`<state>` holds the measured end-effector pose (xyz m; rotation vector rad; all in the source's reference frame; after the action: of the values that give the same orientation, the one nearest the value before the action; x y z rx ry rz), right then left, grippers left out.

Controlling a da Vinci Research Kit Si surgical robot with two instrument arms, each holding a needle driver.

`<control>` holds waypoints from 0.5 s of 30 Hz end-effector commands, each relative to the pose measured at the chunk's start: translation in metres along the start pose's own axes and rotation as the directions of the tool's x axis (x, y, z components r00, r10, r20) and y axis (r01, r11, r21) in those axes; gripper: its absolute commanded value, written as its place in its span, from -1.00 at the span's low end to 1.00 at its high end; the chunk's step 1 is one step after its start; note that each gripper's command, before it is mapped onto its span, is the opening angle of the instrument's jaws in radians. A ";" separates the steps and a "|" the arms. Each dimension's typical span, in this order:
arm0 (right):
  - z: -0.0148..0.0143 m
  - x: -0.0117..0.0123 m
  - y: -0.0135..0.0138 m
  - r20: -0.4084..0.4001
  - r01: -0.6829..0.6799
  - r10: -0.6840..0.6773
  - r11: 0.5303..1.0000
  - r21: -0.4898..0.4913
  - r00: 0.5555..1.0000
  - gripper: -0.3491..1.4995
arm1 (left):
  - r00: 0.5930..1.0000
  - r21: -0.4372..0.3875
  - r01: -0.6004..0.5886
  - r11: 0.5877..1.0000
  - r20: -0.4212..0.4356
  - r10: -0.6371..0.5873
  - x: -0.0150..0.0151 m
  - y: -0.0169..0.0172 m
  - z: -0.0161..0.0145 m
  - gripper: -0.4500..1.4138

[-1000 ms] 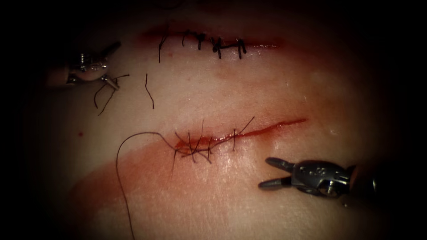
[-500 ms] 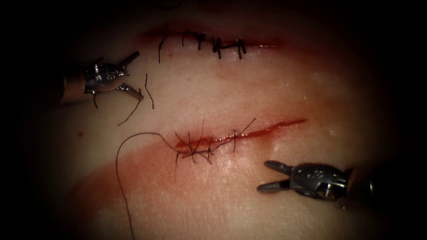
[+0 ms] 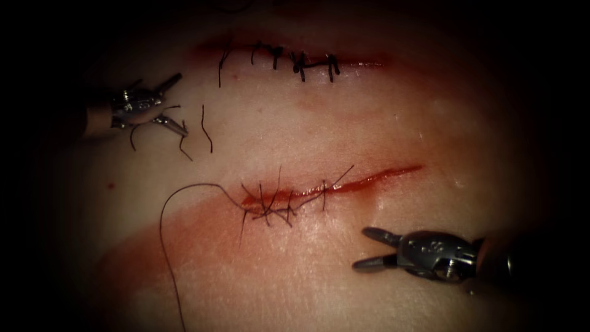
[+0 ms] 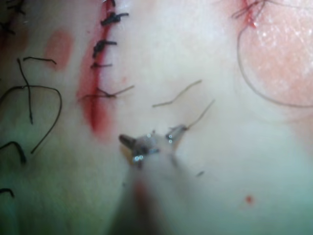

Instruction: Wound Closure

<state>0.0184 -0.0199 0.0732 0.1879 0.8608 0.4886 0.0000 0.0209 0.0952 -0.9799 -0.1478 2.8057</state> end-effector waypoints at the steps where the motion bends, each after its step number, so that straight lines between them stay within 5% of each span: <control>1: 0.0005 -0.0004 -0.0008 0.001 -0.002 0.002 1.000 0.005 1.000 0.98 | 1.000 -0.007 -0.002 1.000 0.006 0.002 -0.0005 0.0000 0.0006 0.78; 15: 0.0006 -0.0003 -0.0006 0.002 -0.004 0.004 1.000 0.005 1.000 0.98 | 1.000 -0.040 -0.006 0.999 0.028 0.007 -0.0045 0.0038 -0.0031 0.75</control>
<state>0.0184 -0.0198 0.0730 0.1891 0.8590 0.4892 0.0054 0.0158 0.0940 -0.9472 -0.2051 2.8331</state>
